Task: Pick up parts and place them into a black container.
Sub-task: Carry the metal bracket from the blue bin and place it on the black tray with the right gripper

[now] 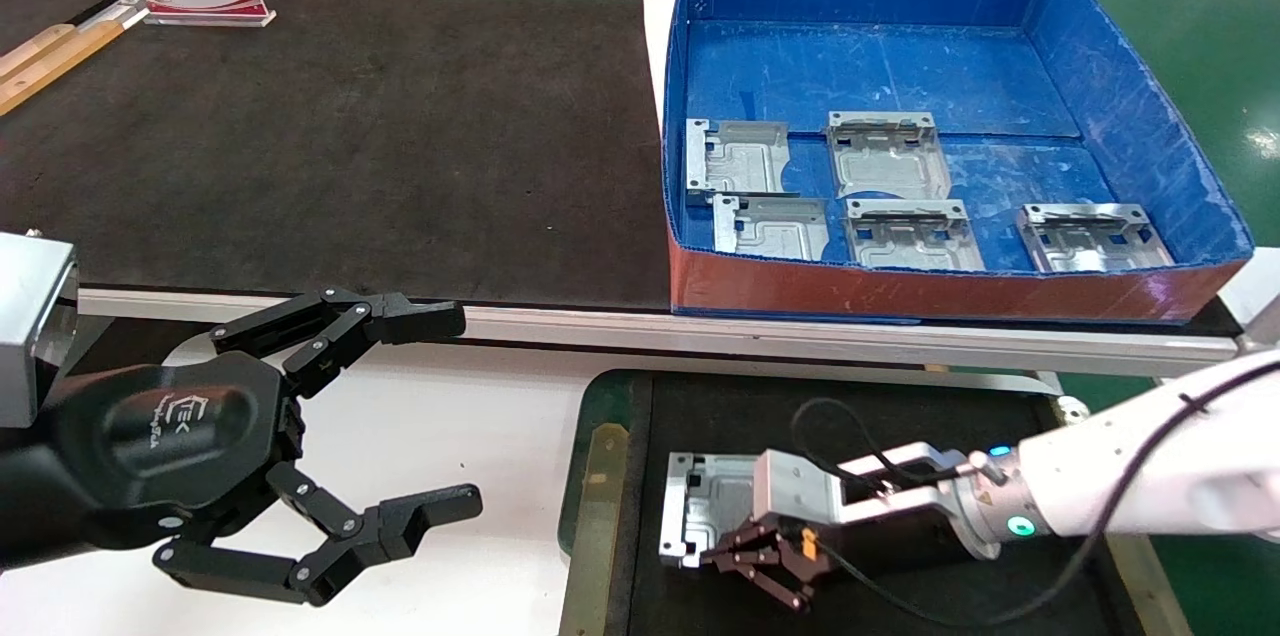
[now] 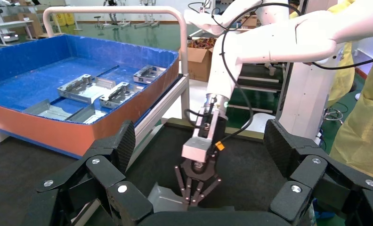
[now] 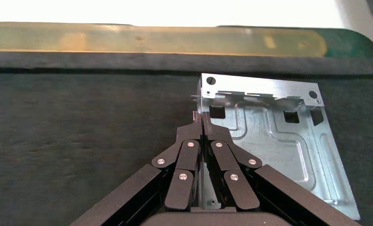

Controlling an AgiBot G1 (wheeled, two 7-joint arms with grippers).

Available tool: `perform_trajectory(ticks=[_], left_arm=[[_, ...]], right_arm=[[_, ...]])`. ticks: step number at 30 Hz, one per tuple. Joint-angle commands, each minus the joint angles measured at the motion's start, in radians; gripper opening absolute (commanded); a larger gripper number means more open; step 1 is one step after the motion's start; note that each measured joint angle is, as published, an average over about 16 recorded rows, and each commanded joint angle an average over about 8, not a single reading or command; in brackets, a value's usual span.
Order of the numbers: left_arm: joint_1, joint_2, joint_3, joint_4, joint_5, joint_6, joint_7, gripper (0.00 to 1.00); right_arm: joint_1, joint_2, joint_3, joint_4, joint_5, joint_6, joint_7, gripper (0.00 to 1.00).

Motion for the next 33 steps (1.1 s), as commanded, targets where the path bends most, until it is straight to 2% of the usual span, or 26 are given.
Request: perform_trajectory(ticks=[1, 20, 33], left_arm=[[0.0, 0.0, 0.0, 0.0, 0.0, 0.0, 0.0, 1.0], [0.0, 0.0, 0.0, 0.0, 0.0, 0.0, 0.0, 1.0], [0.0, 0.0, 0.0, 0.0, 0.0, 0.0, 0.0, 1.0]], right_arm=[[0.016, -0.02, -0.003, -0.041, -0.009, 0.003, -0.026, 0.0], [0.09, -0.164, -0.014, -0.326, -0.043, 0.076, -0.219, 0.0], [0.136, -0.226, -0.009, -0.446, -0.04, 0.1, -0.291, 0.0]])
